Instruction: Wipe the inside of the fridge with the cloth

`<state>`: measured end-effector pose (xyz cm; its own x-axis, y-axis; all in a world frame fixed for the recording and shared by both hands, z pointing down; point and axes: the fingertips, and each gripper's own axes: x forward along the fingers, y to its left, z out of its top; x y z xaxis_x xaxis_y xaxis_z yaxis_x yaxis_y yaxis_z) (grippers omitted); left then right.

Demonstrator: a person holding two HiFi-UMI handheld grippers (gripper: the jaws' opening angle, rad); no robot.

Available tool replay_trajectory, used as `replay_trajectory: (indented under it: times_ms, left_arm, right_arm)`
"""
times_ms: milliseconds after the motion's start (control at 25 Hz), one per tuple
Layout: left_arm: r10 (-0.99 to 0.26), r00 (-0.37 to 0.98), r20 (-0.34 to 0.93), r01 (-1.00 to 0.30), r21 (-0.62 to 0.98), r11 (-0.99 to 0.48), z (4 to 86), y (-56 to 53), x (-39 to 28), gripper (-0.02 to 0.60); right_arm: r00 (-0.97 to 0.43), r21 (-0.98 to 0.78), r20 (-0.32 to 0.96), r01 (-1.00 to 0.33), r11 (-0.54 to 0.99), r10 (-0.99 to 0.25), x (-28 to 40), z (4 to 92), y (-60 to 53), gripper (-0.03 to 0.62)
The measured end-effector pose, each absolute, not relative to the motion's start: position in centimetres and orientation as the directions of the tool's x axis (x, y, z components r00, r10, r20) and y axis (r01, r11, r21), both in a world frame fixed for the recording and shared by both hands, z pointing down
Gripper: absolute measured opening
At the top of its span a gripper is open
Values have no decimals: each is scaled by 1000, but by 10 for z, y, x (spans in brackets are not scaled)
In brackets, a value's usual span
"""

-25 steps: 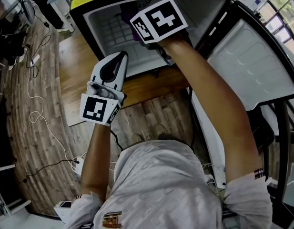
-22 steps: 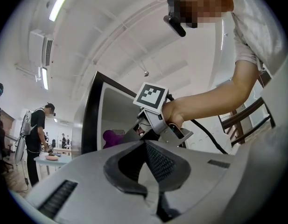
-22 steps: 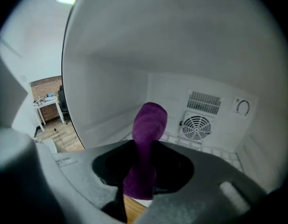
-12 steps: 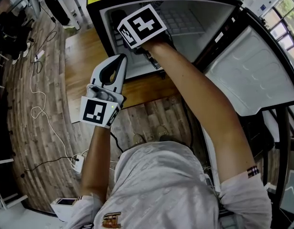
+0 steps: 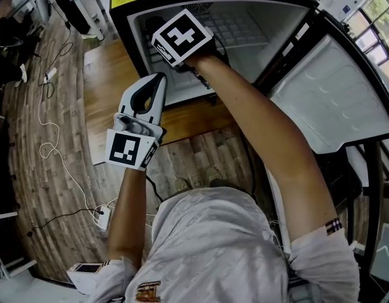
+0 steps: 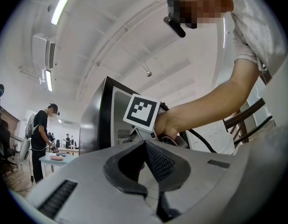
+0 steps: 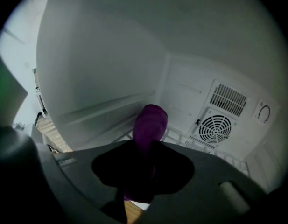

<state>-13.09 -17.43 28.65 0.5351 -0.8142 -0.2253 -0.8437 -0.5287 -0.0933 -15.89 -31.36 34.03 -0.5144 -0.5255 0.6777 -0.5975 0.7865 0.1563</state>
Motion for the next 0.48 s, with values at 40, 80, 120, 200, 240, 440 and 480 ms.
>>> replay_trajectory:
  times_ms: [40,80,120,200,240,440,480]
  left_arm:
    - [-813,536,-226,-843,-93,-530,287,-175,-130,0]
    - [-812,537,-226,-842,-93,-531,286,-175,-129,0]
    - [-812,538,-227,-841,-92,-532,286,-175,-128,0]
    - [-809,542,-228,-839,-91,-536,286,-176,-124,0]
    - [-807,544,-227,-837,-91,-539,287,-177,-122,0]
    - [-797,561,-223,-826,-92,-556,289,-184,-107,0]
    - [-796,563,-223,-825,-92,-558,289,-185,-105,0]
  right_arm:
    - [-506,168,677,-600,782,-534,-155,340,-315,115]
    - [-499,178,677,-603,778,-542,-151,339,-316,115]
    - [-493,186,676,-605,774,-548,-146,338,-317,115]
    - [-478,199,675,-616,763,-562,-134,338,-321,115]
    - [-472,202,675,-621,757,-567,-128,338,-323,115]
    - [-439,215,672,-655,724,-596,-93,338,-335,115]
    - [-429,221,673,-660,718,-603,-85,337,-338,115]
